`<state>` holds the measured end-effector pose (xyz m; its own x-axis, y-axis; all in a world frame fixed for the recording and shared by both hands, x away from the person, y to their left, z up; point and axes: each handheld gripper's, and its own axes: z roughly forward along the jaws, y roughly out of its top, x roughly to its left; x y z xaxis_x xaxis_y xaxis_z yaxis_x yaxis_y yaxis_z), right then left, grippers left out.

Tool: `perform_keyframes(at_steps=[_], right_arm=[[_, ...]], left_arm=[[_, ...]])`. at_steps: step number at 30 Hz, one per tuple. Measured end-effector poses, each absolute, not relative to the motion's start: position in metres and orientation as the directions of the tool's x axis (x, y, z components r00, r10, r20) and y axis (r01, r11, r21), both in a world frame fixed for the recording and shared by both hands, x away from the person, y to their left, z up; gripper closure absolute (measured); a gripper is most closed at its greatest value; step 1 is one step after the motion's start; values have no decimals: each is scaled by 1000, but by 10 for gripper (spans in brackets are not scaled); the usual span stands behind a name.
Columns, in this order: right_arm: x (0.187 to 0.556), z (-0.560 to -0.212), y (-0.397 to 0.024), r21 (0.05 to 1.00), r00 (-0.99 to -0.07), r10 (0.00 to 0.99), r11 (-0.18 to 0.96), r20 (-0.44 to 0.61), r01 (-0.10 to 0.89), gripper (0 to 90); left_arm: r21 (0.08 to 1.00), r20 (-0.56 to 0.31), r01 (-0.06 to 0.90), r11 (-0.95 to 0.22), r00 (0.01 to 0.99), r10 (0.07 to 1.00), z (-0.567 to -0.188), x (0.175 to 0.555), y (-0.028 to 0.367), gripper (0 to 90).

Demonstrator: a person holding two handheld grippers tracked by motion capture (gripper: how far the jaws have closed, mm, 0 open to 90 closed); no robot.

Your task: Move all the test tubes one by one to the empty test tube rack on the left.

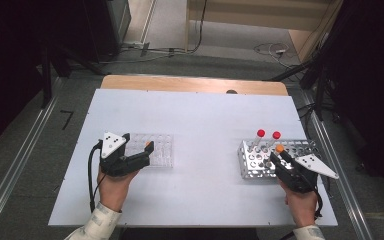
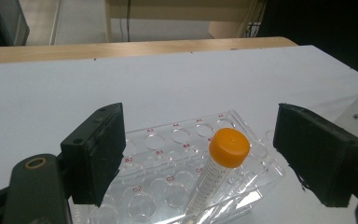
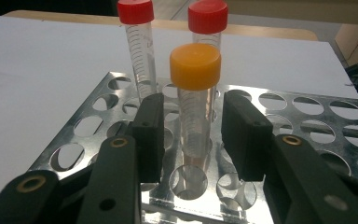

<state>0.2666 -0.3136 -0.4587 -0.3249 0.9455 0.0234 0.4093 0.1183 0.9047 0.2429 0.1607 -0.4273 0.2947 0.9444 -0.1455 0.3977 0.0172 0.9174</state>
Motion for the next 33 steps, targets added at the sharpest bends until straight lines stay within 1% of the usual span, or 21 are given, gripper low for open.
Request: perform_keyframes(at_steps=[7,11,18,26,33], right_arm=[[270,-462,-311,901,-331,944,136,9,413,672],[270,-462,-312,900,-324,946,131,13,417,703],[267,-455,-314,912,-322,947,117,17,394,707],[262,-433,-313,932,-319,948,121,-6,342,711],[255,-413,-314,948,-320,948,108,-7,299,714]], left_arm=[[917,-144,397,17,293,945,-428,243,162,174],[918,-143,397,14,296,944,-427,243,160,175],[919,-144,393,16,297,944,-427,242,161,175],[920,-144,392,17,299,943,-426,242,160,175],[920,-143,391,16,298,944,-426,241,160,175]])
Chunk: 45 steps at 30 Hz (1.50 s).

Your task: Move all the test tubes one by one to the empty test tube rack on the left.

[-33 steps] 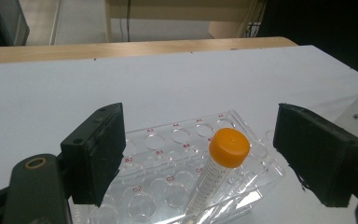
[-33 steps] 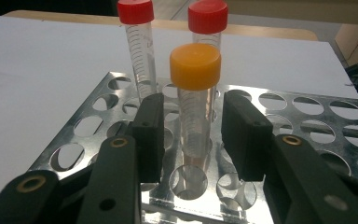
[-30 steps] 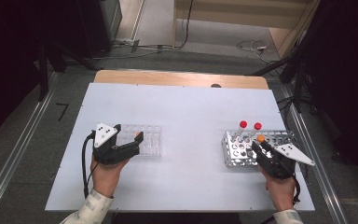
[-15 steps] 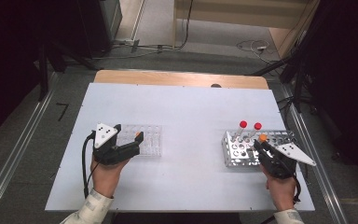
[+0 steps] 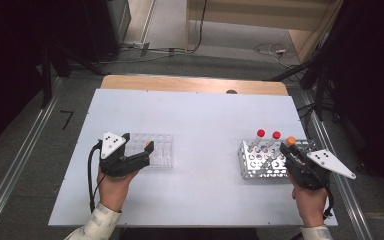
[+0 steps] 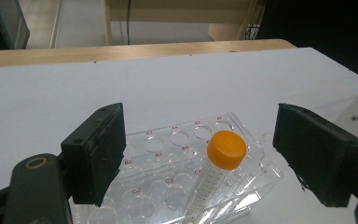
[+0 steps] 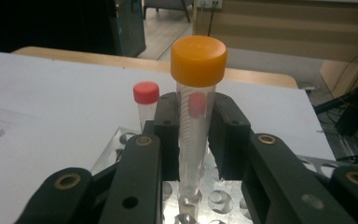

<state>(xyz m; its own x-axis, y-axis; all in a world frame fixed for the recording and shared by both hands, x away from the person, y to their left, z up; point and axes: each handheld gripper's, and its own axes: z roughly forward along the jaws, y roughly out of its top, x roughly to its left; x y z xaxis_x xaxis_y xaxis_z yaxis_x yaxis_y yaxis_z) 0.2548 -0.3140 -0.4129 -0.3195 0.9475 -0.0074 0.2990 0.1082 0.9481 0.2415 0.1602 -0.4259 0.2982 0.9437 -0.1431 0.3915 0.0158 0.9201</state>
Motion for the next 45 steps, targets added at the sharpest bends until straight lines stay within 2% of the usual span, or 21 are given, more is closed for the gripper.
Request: perform_keyframes(at_steps=[8,29,40,45], right_arm=[[245,-400,-299,956,-391,921,114,0,269,714],[244,-410,-211,936,-618,786,211,9,282,715],[244,-424,-162,918,-700,714,272,9,290,715],[243,-431,-142,906,-731,683,305,6,292,715]], left_arm=[[923,-144,386,17,304,942,-424,240,159,175],[931,-143,366,4,352,925,-416,233,148,175],[931,-146,366,-19,417,897,-410,226,136,177],[936,-148,351,-30,470,870,-405,219,128,212]])
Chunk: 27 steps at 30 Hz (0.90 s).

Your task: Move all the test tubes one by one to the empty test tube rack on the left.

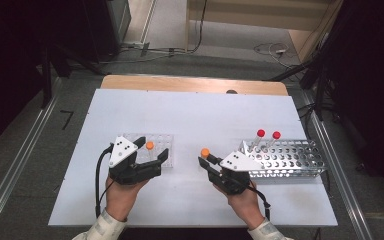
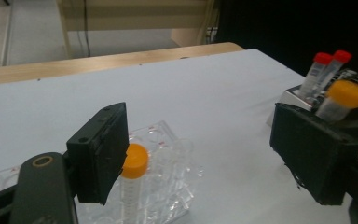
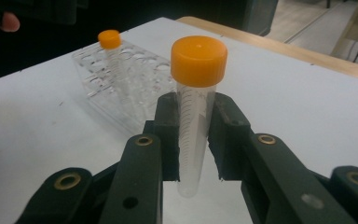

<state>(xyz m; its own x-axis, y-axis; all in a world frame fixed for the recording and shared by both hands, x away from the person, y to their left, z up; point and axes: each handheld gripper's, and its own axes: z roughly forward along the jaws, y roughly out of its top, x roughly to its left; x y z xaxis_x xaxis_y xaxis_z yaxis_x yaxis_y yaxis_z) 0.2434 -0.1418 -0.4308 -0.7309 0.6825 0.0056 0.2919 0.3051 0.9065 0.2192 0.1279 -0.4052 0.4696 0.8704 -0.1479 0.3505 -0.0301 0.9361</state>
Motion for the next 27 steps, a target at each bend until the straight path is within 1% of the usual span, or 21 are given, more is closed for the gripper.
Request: perform_keyframes(at_steps=[3,6,7,9,13,15,17,24,27], right_arm=[[242,-435,-129,898,-753,658,329,2,291,715],[240,-438,-117,896,-767,641,337,6,289,715],[239,-438,-113,895,-776,631,344,3,283,715],[237,-440,-106,894,-788,616,353,1,277,715],[232,-440,-97,893,-806,592,361,4,270,715],[230,-440,-94,894,-815,580,364,0,259,715],[228,-440,-92,893,-817,577,366,1,260,714],[229,-440,-93,893,-817,577,366,1,260,715],[229,-440,-93,894,-817,576,365,3,261,715]], left_arm=[[938,-145,342,-47,516,844,-404,215,120,248],[938,-144,338,-75,578,803,-404,211,110,324],[938,-138,333,-93,608,782,-405,210,105,362],[937,-136,330,-109,638,758,-406,208,100,427],[937,-122,322,-133,662,739,-407,207,96,548],[934,-119,327,-143,663,739,-408,207,96,589],[931,-115,330,-155,669,734,-409,208,96,610],[923,-105,341,-178,670,735,-413,210,94,622],[920,-108,348,-181,669,735,-415,211,94,666]])
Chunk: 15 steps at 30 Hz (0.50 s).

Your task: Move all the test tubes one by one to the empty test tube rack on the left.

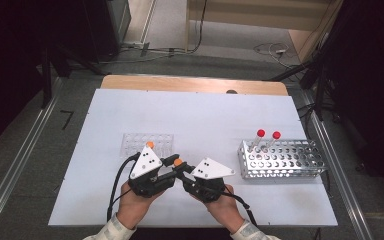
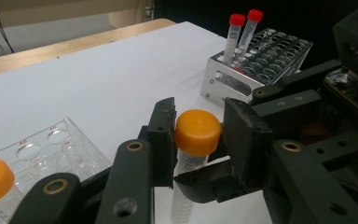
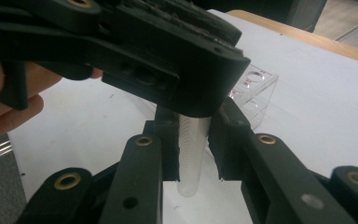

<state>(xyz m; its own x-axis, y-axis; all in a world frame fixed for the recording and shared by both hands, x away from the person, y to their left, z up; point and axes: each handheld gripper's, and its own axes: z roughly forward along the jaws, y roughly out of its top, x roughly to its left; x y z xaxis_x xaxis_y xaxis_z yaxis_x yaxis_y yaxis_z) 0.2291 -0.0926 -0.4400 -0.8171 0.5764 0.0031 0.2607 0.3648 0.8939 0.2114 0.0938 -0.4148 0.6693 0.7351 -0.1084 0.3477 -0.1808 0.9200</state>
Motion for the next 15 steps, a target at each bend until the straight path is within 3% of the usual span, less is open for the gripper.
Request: perform_keyframes(at_steps=[9,15], right_arm=[[229,-440,-93,895,-819,574,361,9,262,704],[231,-440,-98,890,-824,566,361,28,278,539]], left_arm=[[921,-101,344,-184,665,740,-414,211,95,701],[920,-119,358,-162,649,752,-412,213,102,702]])
